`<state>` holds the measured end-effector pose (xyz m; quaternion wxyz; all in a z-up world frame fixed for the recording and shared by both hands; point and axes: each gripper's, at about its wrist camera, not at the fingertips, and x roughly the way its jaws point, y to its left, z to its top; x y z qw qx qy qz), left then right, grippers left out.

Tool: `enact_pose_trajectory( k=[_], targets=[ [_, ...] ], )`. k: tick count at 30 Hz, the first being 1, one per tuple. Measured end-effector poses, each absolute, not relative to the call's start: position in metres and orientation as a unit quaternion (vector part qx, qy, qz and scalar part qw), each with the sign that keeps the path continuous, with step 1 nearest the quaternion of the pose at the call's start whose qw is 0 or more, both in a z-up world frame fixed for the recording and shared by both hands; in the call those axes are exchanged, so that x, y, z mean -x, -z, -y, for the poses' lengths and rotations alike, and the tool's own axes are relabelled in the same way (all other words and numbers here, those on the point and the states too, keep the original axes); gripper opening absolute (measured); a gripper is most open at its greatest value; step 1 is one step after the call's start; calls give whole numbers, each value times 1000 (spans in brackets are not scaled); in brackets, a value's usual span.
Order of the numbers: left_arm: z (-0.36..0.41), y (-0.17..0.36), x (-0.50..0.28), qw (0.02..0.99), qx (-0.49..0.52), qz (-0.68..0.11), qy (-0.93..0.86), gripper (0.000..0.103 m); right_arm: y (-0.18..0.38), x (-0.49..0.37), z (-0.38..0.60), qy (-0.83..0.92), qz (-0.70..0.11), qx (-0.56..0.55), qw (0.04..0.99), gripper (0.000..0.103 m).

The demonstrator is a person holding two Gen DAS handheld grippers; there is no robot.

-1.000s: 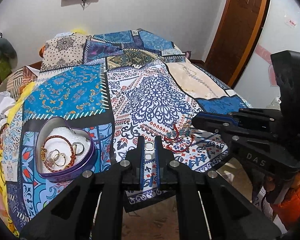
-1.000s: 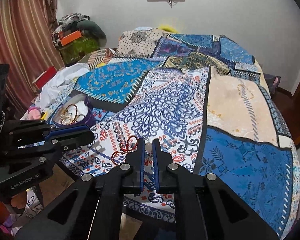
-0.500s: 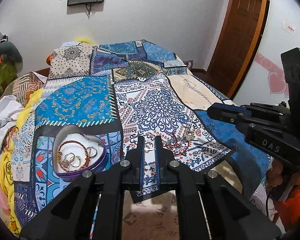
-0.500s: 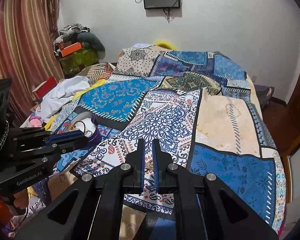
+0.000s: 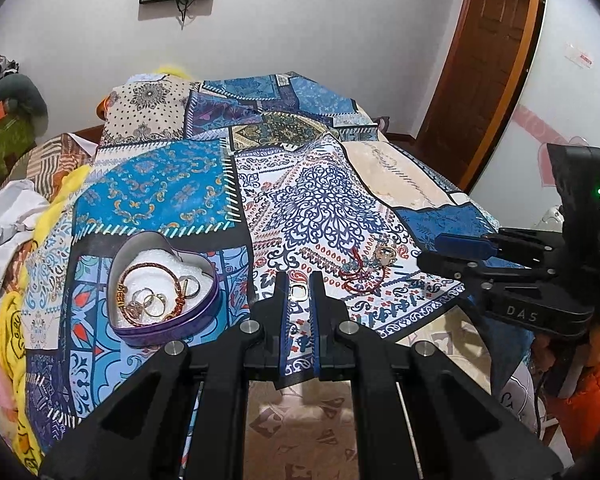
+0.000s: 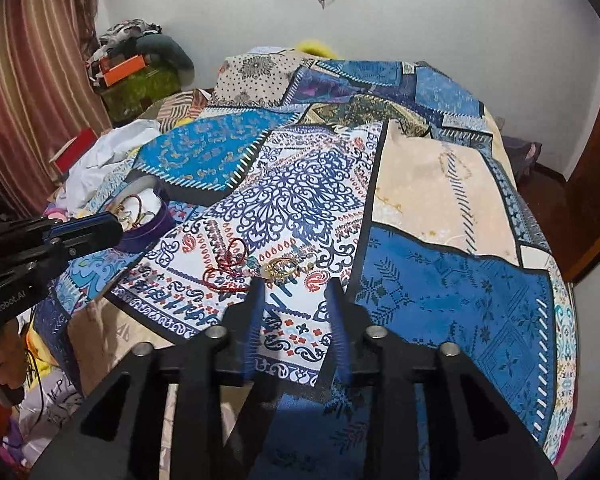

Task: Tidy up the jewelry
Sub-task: 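Reach the left tool to the red bracelet while the right tool grasps the gold watch, then carry the held gold ring with the right tool over the heart tin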

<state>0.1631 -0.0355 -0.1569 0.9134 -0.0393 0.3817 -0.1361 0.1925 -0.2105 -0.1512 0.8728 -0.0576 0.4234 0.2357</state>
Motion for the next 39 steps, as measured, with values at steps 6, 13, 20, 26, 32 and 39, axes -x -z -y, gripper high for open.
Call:
enact_pose_trajectory(
  k=[6,13,20,26,32,39],
  targets=[
    [38,163,-168,910,38,-389,136,8,160,-201,202,-248,-431,62,865,30],
    [33,172,-175,906,44,-399,130,8,169,-206,198,-255,-440,58,859,30],
    [36,177,-176,905,44,-403,132,8,171,-212,189,-256,-435,72,860,24],
    [32,175,-176,905,46,-402,128,8,168,-209,196,-252,-433,59,864,24],
    [34,171,-173,907,44,-398,129,8,164,-203,210,-242,-430,56,868,24],
    [39,167,-169,908,41,-395,133,8,165,-193,229,-226,-438,55,869,24]
  ],
)
